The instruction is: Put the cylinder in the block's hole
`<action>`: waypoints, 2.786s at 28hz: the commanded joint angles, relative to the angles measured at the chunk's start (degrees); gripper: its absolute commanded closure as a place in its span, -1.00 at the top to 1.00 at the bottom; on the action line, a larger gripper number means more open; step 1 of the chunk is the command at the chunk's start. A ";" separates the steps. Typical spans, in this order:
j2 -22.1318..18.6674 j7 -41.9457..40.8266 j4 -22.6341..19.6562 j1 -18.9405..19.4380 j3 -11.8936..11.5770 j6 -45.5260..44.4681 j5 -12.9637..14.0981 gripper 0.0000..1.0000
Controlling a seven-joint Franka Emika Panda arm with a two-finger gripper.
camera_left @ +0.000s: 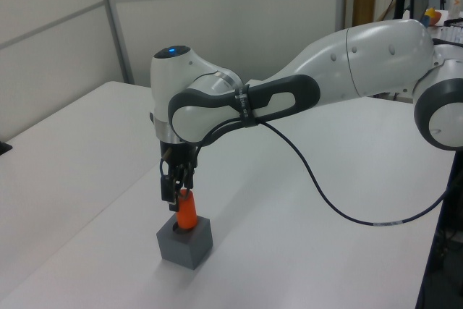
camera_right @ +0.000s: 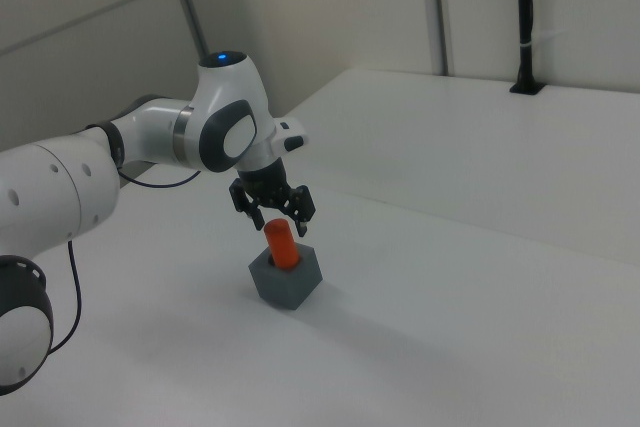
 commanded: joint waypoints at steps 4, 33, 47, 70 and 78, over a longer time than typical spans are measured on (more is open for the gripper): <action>0.04 0.68 0.31 0.49 0.06 0.78 -1.20 0.73; 0.04 0.95 0.22 1.63 1.38 0.87 -0.58 -1.00; 0.13 0.15 0.22 1.46 0.94 0.87 -1.46 1.00; -7.25 -3.70 0.13 -0.21 -8.20 -15.55 -4.27 1.00; -7.52 -8.37 0.13 -3.37 -8.64 -18.03 -5.33 1.00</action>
